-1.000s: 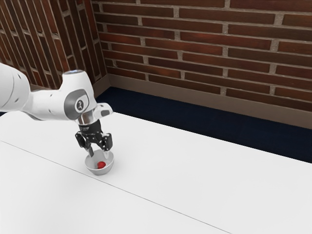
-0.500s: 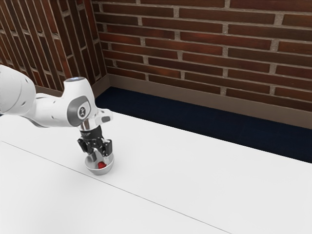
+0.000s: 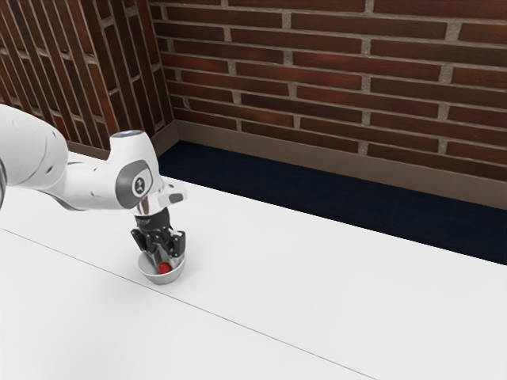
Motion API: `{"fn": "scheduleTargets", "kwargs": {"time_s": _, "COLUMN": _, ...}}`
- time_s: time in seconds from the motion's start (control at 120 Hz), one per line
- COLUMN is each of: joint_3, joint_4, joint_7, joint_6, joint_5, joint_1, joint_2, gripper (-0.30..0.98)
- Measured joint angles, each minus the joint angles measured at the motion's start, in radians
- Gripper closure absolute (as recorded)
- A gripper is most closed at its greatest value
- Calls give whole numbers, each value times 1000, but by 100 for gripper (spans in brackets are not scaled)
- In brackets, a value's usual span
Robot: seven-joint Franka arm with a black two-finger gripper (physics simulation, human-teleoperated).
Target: Take strawberry from the bowl
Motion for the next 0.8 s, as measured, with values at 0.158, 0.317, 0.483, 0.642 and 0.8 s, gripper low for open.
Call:
{"fn": "scheduleTargets", "kwargs": {"time_s": 0.158, "joint_3": 2, "joint_4": -5, "joint_7": 3, "joint_6": -10, "joint_5": -2, "joint_1": 1, "joint_2": -7, "gripper": 44}}
{"fn": "scheduleTargets", "kwargs": {"time_s": 0.317, "joint_3": 3, "joint_4": -5, "joint_7": 4, "joint_6": -18, "joint_5": -4, "joint_1": 0, "joint_2": -8, "gripper": 49}}
{"fn": "scheduleTargets", "kwargs": {"time_s": 0.483, "joint_3": 3, "joint_4": -5, "joint_7": 6, "joint_6": -22, "joint_5": -1, "joint_1": -2, "joint_2": -16, "gripper": 51}}
{"fn": "scheduleTargets", "kwargs": {"time_s": 0.642, "joint_3": 7, "joint_4": -5, "joint_7": 7, "joint_6": -29, "joint_5": 3, "joint_1": -2, "joint_2": -24, "gripper": 52}}
{"fn": "scheduleTargets", "kwargs": {"time_s": 0.8, "joint_3": 7, "joint_4": -4, "joint_7": 8, "joint_6": -32, "joint_5": 5, "joint_1": -1, "joint_2": -19, "gripper": 53}}
